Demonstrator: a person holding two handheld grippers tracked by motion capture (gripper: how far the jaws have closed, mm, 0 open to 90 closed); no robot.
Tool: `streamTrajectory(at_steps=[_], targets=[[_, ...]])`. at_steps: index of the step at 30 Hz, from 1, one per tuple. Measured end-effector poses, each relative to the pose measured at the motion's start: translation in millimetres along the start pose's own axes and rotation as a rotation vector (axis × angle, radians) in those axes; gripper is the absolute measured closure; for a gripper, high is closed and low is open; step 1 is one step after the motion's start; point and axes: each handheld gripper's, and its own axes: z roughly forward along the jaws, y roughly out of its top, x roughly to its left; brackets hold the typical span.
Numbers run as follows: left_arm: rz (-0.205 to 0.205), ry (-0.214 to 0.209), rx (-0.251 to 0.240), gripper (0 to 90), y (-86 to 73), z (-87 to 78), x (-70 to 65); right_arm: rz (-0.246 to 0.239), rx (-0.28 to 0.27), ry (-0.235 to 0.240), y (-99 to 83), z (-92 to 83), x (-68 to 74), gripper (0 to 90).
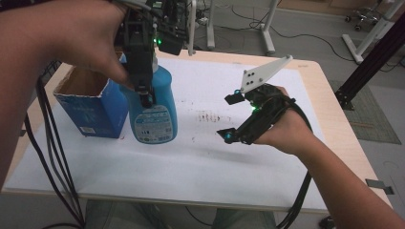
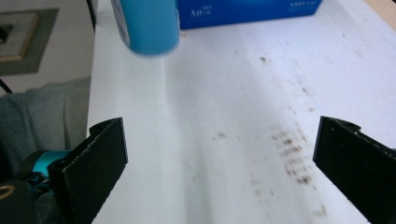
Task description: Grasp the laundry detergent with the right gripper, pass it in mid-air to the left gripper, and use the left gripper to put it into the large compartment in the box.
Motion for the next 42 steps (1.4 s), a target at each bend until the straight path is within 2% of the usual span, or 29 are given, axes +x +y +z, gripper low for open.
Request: streamTrajectory(at_steps=[2, 5, 7, 10, 11, 13, 14, 15, 18, 20, 24, 26, 27, 28, 32, 33, 35, 38, 42], targets=[[-0.028, -0.005, 0.000, 38.2, -4.5, -7.6, 3.1, -0.013, 0.045, -0.005, 1.4, -6.7, -2.6, 0.5], [-0.092, -0.009, 0.002, 38.2, -12.9, -22.9, 8.9, -0.023, 0.150, -0.014, 5.2, -16.0, -8.9, 0.4], [-0.156, -0.009, 0.006, 38.2, -19.5, -34.6, 13.3, -0.041, 0.230, -0.034, 8.7, -22.9, -15.0, 0.5], [-0.247, 0.000, 0.011, 38.2, -30.1, -51.2, 21.4, -0.057, 0.341, -0.040, 15.3, -34.6, -25.0, 0.5], [-0.278, 0.003, 0.012, 38.2, -33.6, -56.4, 24.1, -0.051, 0.374, -0.023, 17.5, -38.2, -28.7, 0.5], [-0.338, 0.009, 0.006, 38.2, -40.7, -65.2, 29.7, -0.057, 0.422, -0.028, 21.8, -44.5, -34.2, 0.5], [-0.338, 0.009, 0.006, 38.2, -40.7, -65.2, 29.7, -0.057, 0.422, -0.028, 21.8, -44.5, -34.2, 0.5], [-0.413, 0.009, -0.006, 38.1, -48.5, -71.7, 36.6, -0.050, 0.465, -0.028, 24.7, -48.5, -38.5, 0.5], [-0.546, 0.004, -0.038, 38.1, -61.5, -80.7, 47.6, -0.048, 0.490, -0.035, 27.3, -52.4, -41.8, 0.5], [-0.648, 0.016, -0.070, 38.1, -71.0, -86.3, 54.0, -0.055, 0.486, -0.037, 27.7, -53.9, -43.2, 0.5], [-0.792, 0.041, -0.067, 38.1, -91.7, -97.2, 68.5, -0.045, 0.494, -0.042, 25.6, -57.2, -43.6, 0.6], [-0.851, 0.052, -0.063, 38.1, -100.3, -99.2, 74.8, -0.047, 0.505, -0.042, 23.2, -57.5, -44.4, 0.5], [-0.851, 0.052, -0.063, 38.1, -100.3, -99.2, 74.8, -0.044, 0.514, -0.044, 22.2, -57.6, -44.4, 0.6], [-0.900, 0.062, -0.057, 38.1, -107.6, -99.4, 80.7, -0.047, 0.519, -0.044, 21.4, -57.4, -44.5, 0.6], [-0.955, 0.077, -0.021, 38.1, -118.7, -93.2, 90.0, -0.052, 0.532, -0.042, 19.5, -56.7, -44.4, 0.5], [-0.955, 0.077, -0.021, 38.1, -118.7, -93.2, 90.0, -0.052, 0.532, -0.042, 19.5, -56.7, -44.4, 0.5], [-0.962, 0.102, 0.006, 38.1, -122.9, -86.7, 95.6, -0.042, 0.541, -0.035, 18.9, -55.7, -43.8, 0.6], [-0.954, 0.103, 0.017, 38.1, -125.6, -78.1, 100.5, -0.040, 0.528, -0.038, 17.7, -55.1, -44.4, 0.6], [-0.916, 0.064, 0.023, 38.1, -128.4, -60.4, 108.1, -0.039, 0.532, -0.039, 15.3, -53.2, -45.2, 0.6]])
